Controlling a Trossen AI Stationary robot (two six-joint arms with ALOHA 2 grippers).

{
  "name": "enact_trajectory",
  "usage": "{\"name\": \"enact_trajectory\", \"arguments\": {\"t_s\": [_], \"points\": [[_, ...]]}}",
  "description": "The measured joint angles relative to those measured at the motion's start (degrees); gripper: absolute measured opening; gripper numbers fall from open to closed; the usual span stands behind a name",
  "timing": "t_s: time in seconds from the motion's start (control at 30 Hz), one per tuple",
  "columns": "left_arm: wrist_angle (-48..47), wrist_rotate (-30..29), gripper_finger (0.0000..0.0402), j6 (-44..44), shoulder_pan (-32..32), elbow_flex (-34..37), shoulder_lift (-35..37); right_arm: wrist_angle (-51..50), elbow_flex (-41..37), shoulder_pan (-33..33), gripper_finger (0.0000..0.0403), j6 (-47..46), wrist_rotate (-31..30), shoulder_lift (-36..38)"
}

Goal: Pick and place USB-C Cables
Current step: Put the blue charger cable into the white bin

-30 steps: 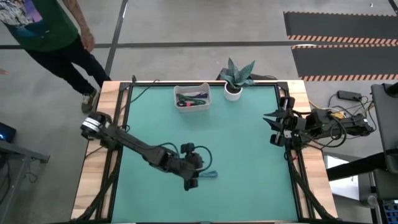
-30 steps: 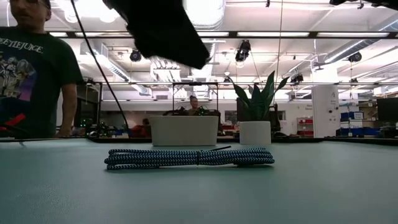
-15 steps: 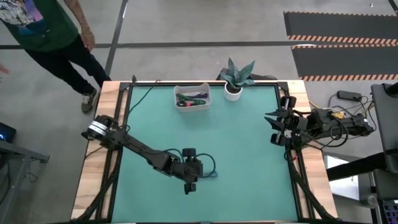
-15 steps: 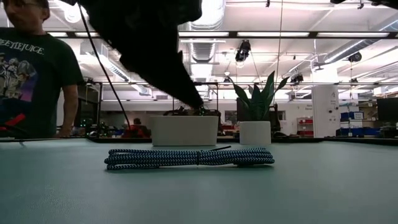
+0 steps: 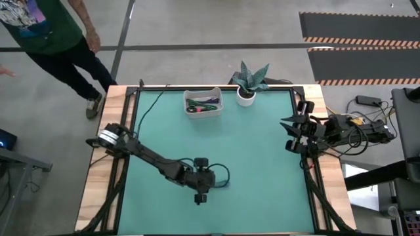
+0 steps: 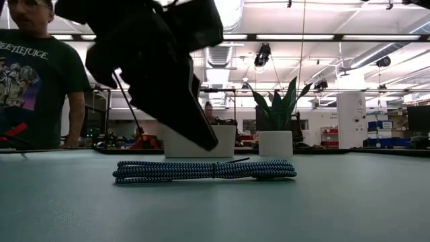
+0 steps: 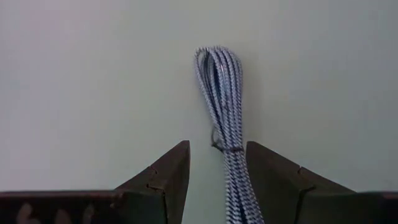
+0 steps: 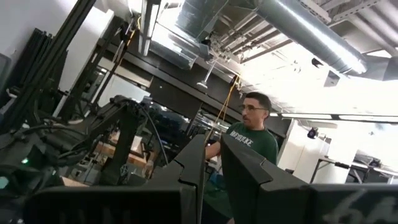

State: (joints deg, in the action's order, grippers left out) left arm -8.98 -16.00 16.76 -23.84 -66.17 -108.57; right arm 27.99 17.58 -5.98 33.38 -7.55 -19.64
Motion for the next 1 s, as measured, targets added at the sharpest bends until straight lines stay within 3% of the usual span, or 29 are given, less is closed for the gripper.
{"name": "enact_trajectory", "arguments": {"t_s": [0.2,0.7,1.0], "points": [[-0.16,6.18,0.0143,1.96,1.12,0.04,-0.56,1.62,0.02,0.00,0.0043,2.22,0.01,-0.02],[9.48,1.81,0.0140,4.82,1.82,8.04,-0.89,1.51,0.02,0.00,0.0043,3.50,0.00,0.07],[8.81,0.58,0.0051,5.45,1.67,8.10,-0.79,1.51,0.02,0.00,0.0043,3.70,-0.02,0.07]]}}
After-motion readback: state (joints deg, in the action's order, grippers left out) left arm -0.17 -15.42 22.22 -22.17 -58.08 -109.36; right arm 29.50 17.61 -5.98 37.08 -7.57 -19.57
